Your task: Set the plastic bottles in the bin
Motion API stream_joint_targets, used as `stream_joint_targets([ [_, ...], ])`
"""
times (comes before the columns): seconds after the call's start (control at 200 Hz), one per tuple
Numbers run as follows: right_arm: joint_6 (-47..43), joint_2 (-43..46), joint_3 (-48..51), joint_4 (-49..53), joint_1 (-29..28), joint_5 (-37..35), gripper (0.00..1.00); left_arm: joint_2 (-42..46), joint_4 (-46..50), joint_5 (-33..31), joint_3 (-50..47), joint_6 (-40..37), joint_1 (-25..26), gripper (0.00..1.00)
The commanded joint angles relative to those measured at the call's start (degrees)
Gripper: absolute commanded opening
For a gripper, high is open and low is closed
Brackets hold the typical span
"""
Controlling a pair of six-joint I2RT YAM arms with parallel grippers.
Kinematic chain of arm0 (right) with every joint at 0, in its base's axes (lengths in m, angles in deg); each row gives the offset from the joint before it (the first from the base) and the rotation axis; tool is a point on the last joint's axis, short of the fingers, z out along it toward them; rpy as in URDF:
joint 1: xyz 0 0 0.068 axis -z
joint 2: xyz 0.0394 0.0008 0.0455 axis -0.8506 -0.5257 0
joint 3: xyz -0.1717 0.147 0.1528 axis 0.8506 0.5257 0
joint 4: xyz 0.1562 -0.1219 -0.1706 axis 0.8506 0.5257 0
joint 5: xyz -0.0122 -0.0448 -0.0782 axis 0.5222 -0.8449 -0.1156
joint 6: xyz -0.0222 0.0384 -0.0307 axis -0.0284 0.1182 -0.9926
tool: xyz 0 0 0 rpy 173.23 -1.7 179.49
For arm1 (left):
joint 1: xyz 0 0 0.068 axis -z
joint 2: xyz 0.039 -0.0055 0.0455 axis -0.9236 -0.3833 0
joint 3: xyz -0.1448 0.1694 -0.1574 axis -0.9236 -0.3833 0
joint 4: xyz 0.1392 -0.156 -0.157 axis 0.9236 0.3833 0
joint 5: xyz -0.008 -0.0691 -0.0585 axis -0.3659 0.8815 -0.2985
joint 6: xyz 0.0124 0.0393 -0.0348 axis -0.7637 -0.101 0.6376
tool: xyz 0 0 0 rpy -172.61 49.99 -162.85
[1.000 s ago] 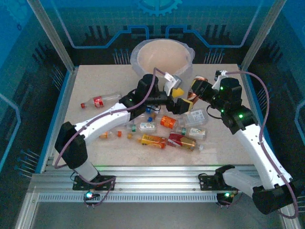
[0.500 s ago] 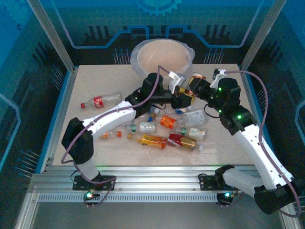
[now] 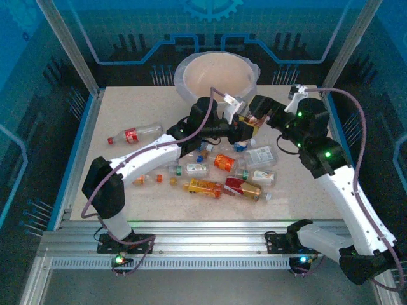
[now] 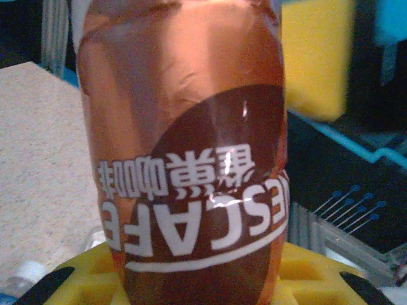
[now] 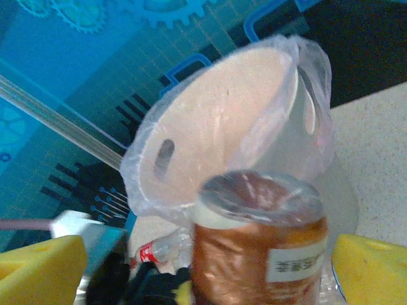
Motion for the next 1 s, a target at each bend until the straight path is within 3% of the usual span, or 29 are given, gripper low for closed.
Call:
stream_joint_targets([
  [0.0, -3.99, 1.02, -4.71, 5.24, -0.54, -2.10, 1.00, 3.28, 3.12, -4.30, 2.75, -3.87, -0.83, 0.22],
  [0.435, -3.77, 12.70, 2.74, 12.77, -0.17, -17.90, 1.00, 3.71, 7.06, -11.59, 12.55, -12.79, -6.22, 0.22],
  [0.75, -2.60, 12.76, 6.46, 20.96, 0.16, -19.39, 1.00, -12.72, 18.51, -10.15, 35.81, -15.92, -15.15, 0.22],
  [0.996, -0.50, 13.23, 9.51, 26.18, 1.69, -20.13, 1.00, -24.95, 31.84, -10.19, 51.62, -19.13, -17.89, 0.26],
])
